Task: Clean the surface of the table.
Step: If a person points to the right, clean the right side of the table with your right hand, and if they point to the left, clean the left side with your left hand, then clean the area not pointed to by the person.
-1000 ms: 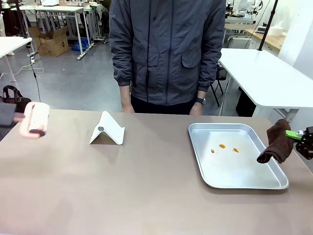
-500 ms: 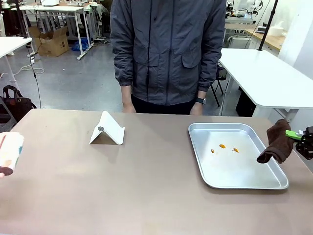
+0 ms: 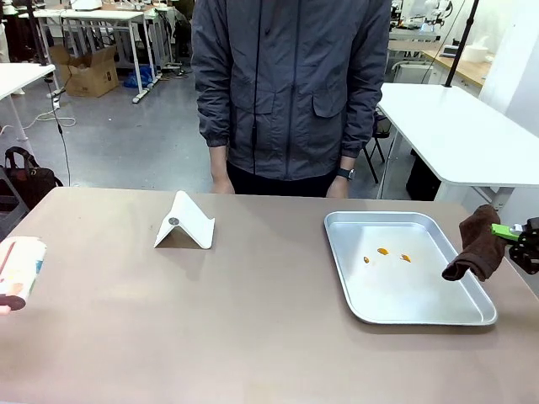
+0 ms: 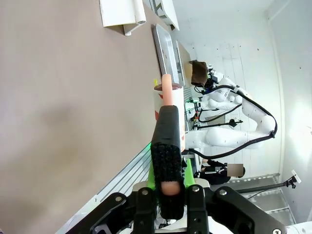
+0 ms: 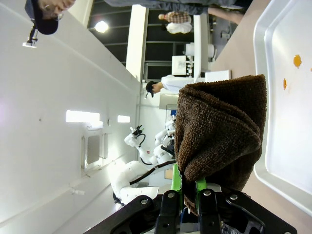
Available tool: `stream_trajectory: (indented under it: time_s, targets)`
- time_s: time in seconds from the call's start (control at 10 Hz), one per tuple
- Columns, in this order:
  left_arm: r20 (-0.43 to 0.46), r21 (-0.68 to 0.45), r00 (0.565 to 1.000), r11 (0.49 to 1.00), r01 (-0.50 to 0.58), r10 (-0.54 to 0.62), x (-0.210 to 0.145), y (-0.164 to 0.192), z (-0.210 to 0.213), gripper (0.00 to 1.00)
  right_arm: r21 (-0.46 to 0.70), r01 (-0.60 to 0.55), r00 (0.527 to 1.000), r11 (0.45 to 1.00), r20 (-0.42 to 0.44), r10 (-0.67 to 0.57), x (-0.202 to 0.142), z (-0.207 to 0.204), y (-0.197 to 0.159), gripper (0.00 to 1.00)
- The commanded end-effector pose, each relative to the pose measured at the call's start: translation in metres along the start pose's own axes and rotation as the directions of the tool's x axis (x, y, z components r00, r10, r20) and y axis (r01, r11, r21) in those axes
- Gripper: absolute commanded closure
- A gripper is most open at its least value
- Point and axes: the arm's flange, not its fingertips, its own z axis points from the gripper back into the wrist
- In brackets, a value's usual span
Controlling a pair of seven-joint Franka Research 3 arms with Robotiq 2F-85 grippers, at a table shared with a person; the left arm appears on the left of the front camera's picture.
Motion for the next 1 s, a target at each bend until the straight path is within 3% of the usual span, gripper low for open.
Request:
stream_trajectory:
  time_s: [0.0,0.9]
  targets:
    - [0.009,0.001,1.0,1.0,0.012,-0.012,-0.003,-0.0063,0.0012,0.77,0.011,0.009,1.0,1.0,-0.009,-0.009,-0.0003,0.0002,0.0051,1.0]
    - [0.009,0.001,1.0,1.0,0.012,-0.012,-0.003,-0.0063,0.0012,0.77,0.011,0.009,1.0,1.0,-0.009,-0.009,-0.0003,0.0002,0.0051,1.0]
